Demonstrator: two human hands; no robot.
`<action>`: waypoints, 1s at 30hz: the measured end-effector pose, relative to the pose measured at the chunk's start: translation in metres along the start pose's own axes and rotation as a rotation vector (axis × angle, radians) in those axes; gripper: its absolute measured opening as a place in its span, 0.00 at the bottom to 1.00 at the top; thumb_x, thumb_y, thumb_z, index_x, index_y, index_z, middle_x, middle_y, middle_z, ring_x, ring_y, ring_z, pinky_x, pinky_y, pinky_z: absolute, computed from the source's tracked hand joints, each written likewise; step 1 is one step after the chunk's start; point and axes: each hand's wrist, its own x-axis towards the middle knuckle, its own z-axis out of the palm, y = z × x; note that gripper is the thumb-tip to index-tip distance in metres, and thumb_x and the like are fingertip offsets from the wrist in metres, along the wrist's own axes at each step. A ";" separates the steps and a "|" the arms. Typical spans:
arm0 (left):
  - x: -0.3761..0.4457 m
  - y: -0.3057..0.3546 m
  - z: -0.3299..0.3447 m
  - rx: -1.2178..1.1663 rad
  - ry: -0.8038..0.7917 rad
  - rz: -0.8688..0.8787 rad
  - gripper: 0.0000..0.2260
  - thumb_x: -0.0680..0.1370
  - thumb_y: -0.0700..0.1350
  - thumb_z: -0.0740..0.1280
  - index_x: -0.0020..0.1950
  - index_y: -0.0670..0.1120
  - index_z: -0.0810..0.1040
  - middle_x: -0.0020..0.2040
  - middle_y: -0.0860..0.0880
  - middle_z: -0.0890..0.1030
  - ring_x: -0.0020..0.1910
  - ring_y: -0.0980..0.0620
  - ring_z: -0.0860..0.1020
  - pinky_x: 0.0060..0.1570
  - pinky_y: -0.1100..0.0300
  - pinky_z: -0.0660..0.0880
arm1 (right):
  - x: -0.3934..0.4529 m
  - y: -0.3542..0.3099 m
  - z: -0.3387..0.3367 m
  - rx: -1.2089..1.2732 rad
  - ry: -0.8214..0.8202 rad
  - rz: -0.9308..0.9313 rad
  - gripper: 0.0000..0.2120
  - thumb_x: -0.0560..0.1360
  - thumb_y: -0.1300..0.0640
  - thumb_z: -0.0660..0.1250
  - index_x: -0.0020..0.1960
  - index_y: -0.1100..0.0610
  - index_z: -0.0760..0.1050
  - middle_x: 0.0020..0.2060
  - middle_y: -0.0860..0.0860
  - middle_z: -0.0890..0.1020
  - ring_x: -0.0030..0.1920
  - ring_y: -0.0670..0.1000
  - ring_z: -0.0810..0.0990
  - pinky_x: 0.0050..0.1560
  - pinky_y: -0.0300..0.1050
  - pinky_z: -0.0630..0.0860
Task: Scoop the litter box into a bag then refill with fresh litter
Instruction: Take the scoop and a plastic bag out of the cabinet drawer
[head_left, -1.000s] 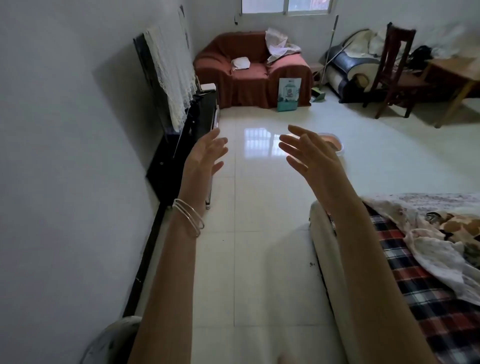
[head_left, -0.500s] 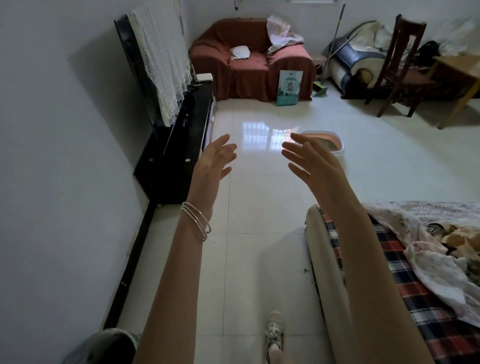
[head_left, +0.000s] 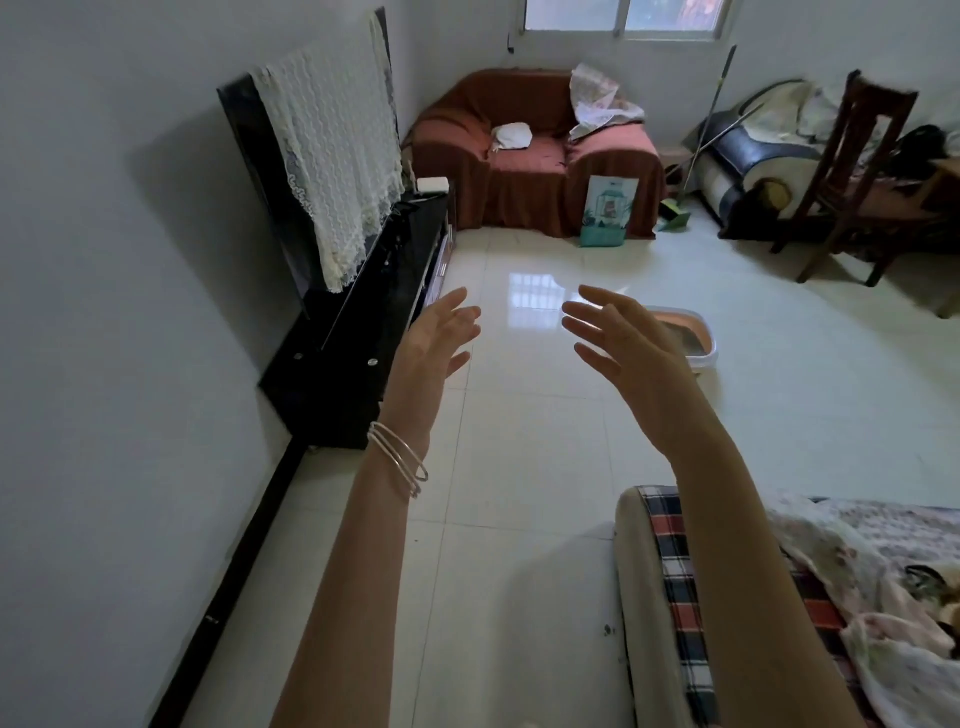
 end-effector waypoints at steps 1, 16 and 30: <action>0.006 -0.002 0.003 -0.001 0.003 -0.001 0.18 0.70 0.55 0.62 0.58 0.55 0.72 0.58 0.50 0.77 0.58 0.53 0.77 0.62 0.55 0.71 | 0.006 0.002 -0.004 -0.002 -0.003 0.005 0.35 0.57 0.31 0.72 0.59 0.47 0.75 0.60 0.50 0.79 0.62 0.49 0.76 0.67 0.55 0.68; 0.112 -0.036 0.011 0.024 0.002 -0.024 0.21 0.71 0.55 0.61 0.63 0.51 0.71 0.58 0.51 0.77 0.57 0.55 0.77 0.61 0.57 0.72 | 0.108 0.037 -0.037 0.023 -0.003 0.049 0.34 0.59 0.32 0.72 0.60 0.48 0.75 0.60 0.49 0.79 0.62 0.48 0.77 0.67 0.53 0.69; 0.276 -0.035 -0.002 -0.004 -0.052 -0.006 0.19 0.70 0.54 0.61 0.61 0.52 0.72 0.57 0.52 0.78 0.58 0.53 0.77 0.64 0.52 0.70 | 0.256 0.049 -0.037 0.025 0.057 0.045 0.28 0.65 0.37 0.71 0.60 0.49 0.74 0.59 0.50 0.80 0.62 0.48 0.77 0.66 0.51 0.70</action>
